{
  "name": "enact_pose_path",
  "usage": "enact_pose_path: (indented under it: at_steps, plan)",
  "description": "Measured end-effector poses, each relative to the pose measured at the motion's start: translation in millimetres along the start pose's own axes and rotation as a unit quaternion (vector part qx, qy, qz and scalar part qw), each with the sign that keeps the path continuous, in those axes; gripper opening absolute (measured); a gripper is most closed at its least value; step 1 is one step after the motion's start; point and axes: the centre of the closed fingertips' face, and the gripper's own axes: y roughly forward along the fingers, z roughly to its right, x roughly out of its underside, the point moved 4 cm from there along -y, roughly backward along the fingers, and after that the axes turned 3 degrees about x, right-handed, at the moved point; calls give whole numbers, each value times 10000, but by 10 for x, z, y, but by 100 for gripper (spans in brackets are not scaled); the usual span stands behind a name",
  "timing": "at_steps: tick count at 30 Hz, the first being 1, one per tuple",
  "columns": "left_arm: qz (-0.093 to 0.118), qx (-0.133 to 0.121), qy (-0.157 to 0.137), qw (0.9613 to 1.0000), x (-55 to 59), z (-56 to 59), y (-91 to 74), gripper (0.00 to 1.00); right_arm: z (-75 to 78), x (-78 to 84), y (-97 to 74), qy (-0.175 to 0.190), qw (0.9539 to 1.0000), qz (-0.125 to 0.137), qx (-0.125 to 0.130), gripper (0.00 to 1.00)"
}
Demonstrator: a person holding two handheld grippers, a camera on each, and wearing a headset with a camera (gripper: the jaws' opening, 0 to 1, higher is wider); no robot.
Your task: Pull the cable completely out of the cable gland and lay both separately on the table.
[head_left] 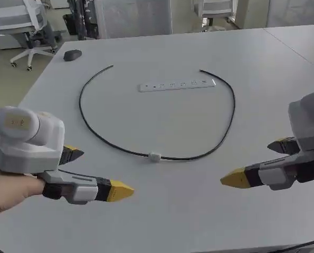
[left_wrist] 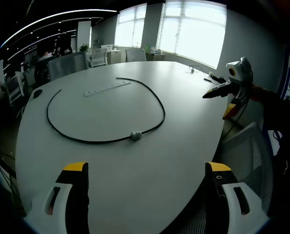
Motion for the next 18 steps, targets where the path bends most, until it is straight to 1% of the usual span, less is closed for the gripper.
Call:
enact_pose_path:
  at_steps: [7, 11, 18]
  plan:
    - [3, -8, 6, 10000, 6, 5, -8, 99, -6, -20, -11, 2, 10000, 52, 1, 99]
    - [-9, -24, 57, 10000, 7, 2, -11, 99, -1, -22, -14, -2, 10000, 66, 13, 99]
    - [7, -22, 38, 10000, 2, 2, -12, 99, -3, -34, -20, 6, 10000, 97, 19, 99]
